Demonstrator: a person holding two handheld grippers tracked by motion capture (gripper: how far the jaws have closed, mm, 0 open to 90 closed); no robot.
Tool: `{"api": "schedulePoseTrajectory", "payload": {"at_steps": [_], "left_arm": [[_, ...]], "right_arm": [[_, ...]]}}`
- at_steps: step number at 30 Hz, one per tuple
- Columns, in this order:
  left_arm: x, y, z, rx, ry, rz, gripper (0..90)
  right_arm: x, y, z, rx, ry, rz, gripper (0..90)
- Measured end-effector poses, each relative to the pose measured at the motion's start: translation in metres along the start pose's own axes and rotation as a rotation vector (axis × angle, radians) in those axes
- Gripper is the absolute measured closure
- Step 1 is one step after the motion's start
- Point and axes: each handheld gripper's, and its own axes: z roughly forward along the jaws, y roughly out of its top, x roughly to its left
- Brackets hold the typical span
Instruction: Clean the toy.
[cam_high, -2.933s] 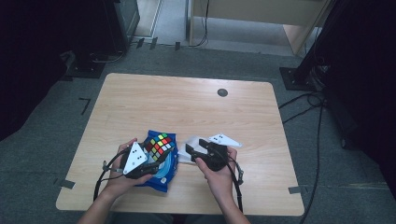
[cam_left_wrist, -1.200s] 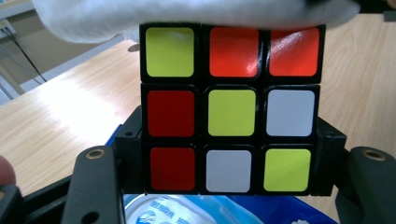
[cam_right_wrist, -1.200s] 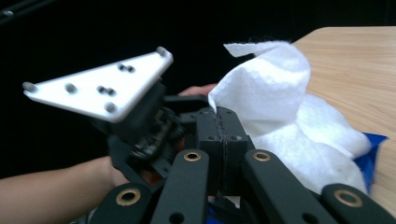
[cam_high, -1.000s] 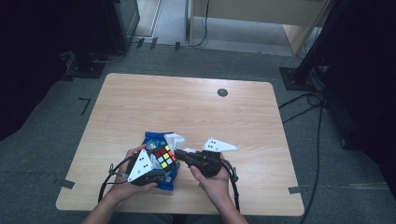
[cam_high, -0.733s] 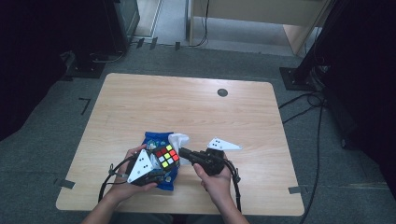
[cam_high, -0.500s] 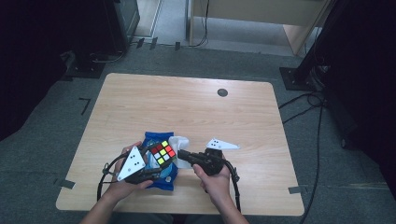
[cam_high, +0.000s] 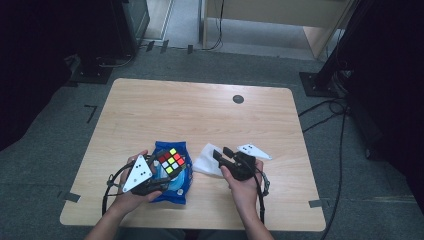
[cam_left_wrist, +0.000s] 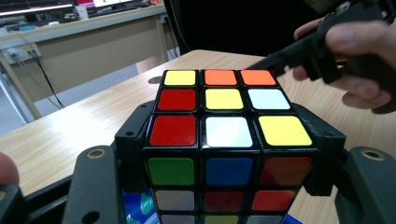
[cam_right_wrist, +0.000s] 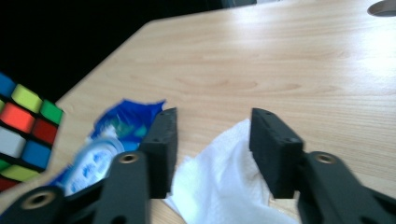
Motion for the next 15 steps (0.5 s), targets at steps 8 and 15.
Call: {"api": "schedulePoseTrajectory", "payload": {"at_steps": [8,15], "left_arm": [[0.002,0.002,-0.001,-0.006,0.017,-0.019,34.2],[0.009,0.004,-0.006,-0.031,0.013,-0.064,34.2]], "right_arm": [[0.033,-0.001,0.005,0.048,0.211,-0.051,45.0],[0.048,-0.031,0.031,0.161,0.239,-0.173,44.2]]}}
